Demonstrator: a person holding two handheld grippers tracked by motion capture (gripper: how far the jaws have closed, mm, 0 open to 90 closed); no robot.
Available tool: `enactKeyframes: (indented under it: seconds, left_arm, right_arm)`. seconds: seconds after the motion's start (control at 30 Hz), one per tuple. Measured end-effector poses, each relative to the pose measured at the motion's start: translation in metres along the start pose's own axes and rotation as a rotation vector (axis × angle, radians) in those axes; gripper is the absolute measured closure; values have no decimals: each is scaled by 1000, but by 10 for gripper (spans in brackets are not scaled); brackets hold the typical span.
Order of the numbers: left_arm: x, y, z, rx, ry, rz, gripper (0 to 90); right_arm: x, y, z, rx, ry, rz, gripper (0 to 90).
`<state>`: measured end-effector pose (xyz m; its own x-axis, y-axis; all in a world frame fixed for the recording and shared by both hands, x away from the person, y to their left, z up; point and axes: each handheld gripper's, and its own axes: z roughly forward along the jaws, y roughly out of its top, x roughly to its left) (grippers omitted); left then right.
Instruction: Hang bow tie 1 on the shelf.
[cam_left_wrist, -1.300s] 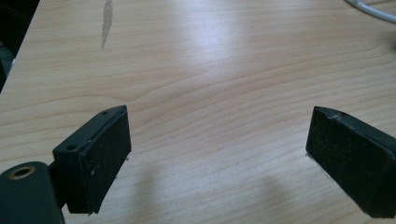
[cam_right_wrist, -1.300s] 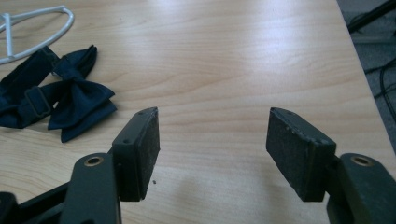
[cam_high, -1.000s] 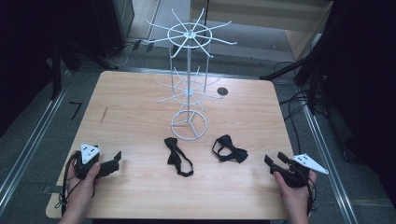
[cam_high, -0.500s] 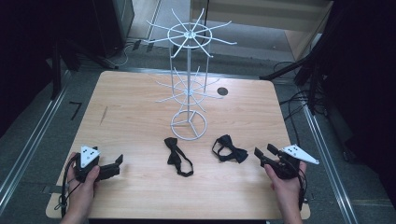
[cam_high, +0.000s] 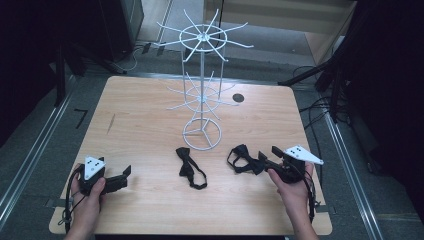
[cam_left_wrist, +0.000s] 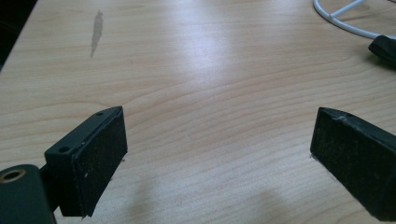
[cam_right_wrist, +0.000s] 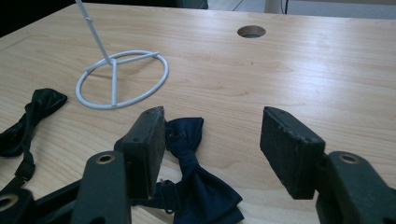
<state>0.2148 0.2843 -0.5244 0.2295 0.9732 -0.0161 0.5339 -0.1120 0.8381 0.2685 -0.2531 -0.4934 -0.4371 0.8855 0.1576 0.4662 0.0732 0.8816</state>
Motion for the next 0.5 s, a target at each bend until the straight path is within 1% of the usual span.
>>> enactKeyframes:
  seconds: [0.03, 0.07, 0.1, 0.13, 0.17, 0.2, 0.23, 0.27, 0.3, 0.33, 0.37, 0.5]
  left_arm:
    - [1, 0, 0, 0, -9, -13, 43]
    - [1, 0, 0, 0, -9, -13, 43]
    - [2, -1, -1, -6, -18, -29, 43]
    - [2, -1, -1, -6, -18, -29, 43]
    - [3, -1, -2, -7, -22, -33, 43]
    - [3, -1, -2, -7, -22, -33, 43]
    - [3, -1, -2, -9, -21, -35, 43]
    - [3, -1, -2, -7, -21, -33, 43]
    - [3, -1, -2, -9, -22, -31, 43]
    - [3, -1, -2, -9, -22, -31, 43]
    - [2, -1, -2, -8, -25, -29, 43]
    - [3, -1, -2, -2, -35, -31, 43]
  right_arm:
    - [1, 1, 1, 3, 0, 0, 422]
    - [2, 1, 5, 11, 2, -7, 427]
    - [2, 1, 8, 15, -1, -9, 428]
    - [2, 1, 8, 15, -1, -9, 428]
    - [2, 1, 17, 32, 0, -1, 432]
    - [2, 1, 17, 32, 0, -1, 432]
    - [1, 1, 26, 51, 17, 7, 432]
    - [1, 2, 30, 57, 22, 11, 433]
    - [1, 2, 34, 61, 31, 11, 433]
    - [1, 2, 34, 61, 31, 11, 433]
    - [3, 3, 42, 70, 33, 0, 434]
    - [5, 1, 49, 80, 36, 1, 438]
